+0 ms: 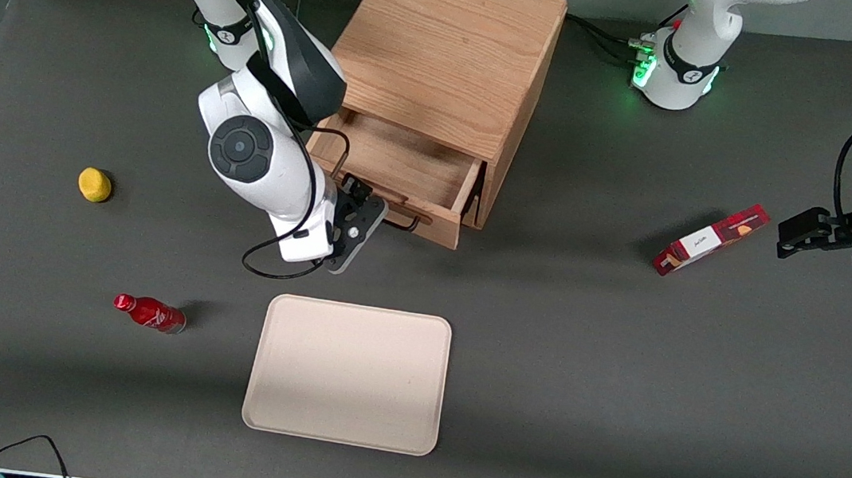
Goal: Close top drawer
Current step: 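Push the drawer front with the right gripper into the cabinet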
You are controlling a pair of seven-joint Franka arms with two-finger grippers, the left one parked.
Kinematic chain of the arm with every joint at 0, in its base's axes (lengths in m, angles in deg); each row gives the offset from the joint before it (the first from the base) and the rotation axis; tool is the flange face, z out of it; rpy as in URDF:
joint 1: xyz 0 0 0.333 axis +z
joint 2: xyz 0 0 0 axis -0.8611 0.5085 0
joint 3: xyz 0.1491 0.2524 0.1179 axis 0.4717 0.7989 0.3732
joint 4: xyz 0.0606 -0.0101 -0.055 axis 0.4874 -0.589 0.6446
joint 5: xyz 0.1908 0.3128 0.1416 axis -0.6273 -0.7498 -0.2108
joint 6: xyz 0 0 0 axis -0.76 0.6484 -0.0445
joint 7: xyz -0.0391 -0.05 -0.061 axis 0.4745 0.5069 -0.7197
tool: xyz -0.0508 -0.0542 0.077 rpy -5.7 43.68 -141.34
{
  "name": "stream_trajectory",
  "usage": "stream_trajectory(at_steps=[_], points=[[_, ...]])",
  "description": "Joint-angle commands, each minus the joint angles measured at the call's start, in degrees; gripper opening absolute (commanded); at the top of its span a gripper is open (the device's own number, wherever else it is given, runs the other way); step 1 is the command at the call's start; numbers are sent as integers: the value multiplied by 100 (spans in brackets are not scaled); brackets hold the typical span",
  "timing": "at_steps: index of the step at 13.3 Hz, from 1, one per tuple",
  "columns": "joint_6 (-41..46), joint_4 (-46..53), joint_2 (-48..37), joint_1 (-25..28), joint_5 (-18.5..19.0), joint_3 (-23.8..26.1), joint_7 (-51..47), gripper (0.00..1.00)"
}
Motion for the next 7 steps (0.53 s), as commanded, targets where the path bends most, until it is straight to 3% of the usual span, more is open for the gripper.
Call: stream_trajectory(at_steps=[1, 7], points=[[-168, -479, -373, 15, -53, 117, -136, 100], [-238, -769, -593, 15, -62, 337, -145, 100]])
